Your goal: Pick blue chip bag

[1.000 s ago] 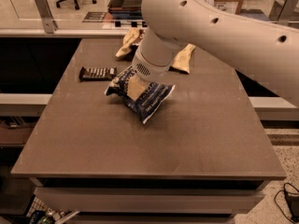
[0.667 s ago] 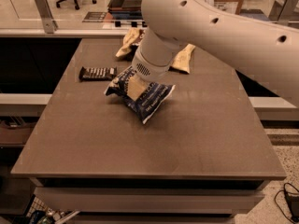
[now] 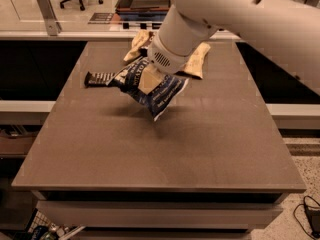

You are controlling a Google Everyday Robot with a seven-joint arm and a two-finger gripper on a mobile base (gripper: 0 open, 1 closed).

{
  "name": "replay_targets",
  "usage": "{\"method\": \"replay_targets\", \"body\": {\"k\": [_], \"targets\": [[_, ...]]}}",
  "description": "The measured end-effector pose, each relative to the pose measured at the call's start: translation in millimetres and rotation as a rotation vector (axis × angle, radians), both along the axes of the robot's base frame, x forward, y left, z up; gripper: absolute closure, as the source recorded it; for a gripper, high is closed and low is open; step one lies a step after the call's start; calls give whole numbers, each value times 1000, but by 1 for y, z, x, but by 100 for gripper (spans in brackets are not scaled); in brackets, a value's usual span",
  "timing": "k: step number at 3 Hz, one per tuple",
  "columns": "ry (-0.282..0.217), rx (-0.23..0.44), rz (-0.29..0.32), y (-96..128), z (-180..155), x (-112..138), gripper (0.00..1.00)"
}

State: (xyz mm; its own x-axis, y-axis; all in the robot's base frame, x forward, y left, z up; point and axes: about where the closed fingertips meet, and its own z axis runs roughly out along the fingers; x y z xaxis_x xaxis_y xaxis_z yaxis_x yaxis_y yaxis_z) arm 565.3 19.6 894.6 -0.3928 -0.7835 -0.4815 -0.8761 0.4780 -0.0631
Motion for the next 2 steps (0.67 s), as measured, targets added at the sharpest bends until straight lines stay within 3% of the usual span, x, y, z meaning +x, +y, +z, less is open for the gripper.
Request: {"method": "replay_targets", "body": {"k": [2], "targets": [[-139,117,-5,-30,67,0,100]]}}
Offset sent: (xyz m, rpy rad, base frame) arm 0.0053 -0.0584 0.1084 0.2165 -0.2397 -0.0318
